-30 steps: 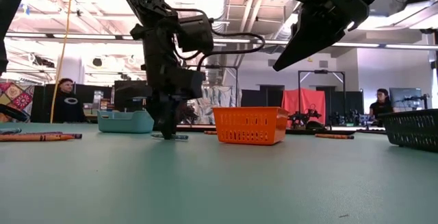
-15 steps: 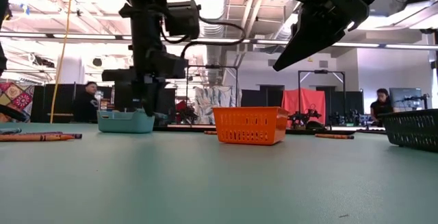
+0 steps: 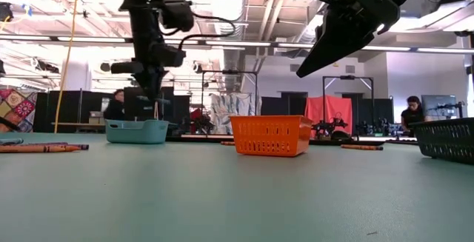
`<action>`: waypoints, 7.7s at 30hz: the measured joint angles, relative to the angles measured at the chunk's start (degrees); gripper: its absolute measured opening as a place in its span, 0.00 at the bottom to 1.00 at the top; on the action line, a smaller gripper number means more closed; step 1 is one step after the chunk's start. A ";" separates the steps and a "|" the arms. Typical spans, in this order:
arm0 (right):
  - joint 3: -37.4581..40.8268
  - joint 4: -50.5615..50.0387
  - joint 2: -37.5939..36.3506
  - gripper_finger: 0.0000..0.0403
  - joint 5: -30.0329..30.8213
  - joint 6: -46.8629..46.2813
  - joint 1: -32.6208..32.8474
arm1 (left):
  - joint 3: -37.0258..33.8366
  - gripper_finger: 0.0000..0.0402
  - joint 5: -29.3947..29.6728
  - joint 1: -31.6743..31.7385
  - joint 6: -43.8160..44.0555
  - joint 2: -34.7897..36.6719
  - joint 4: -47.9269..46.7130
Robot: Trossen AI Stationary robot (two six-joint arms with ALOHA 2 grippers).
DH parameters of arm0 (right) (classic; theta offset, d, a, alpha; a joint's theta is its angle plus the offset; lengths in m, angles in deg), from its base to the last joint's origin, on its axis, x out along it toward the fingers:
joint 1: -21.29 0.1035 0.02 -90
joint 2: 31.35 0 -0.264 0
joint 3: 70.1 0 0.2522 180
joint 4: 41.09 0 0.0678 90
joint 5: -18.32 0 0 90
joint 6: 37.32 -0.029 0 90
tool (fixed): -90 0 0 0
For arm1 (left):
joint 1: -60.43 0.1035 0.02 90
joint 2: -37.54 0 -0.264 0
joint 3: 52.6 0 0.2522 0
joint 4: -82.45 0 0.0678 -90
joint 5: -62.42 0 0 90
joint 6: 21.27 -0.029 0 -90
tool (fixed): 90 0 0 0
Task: Sort crayons
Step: Put the blue crayon into the blue bin, then put the orange crayon into the orange bin
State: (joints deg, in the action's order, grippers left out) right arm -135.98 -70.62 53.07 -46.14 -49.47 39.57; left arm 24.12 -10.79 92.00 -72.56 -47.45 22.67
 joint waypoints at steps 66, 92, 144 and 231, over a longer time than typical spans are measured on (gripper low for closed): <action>0.02 -0.52 0.00 0.39 0.04 -1.50 -0.43 | -3.28 0.35 -16.94 -9.37 23.21 0.56 17.15; 0.02 -14.72 0.00 0.39 6.25 -7.93 -12.51 | -3.31 0.35 -11.59 -49.54 32.70 0.56 34.61; 0.02 -19.37 11.54 0.34 -19.42 2.12 -63.17 | -24.87 0.35 -14.63 -53.04 37.44 0.54 72.67; 0.00 2.53 3.02 0.02 -16.62 54.66 -22.40 | -24.87 0.35 -11.81 -52.78 37.42 0.52 72.46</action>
State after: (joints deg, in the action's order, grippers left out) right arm -135.98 -68.10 56.09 -62.76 5.19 17.17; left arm -0.75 -22.61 39.22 -35.14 -46.93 95.12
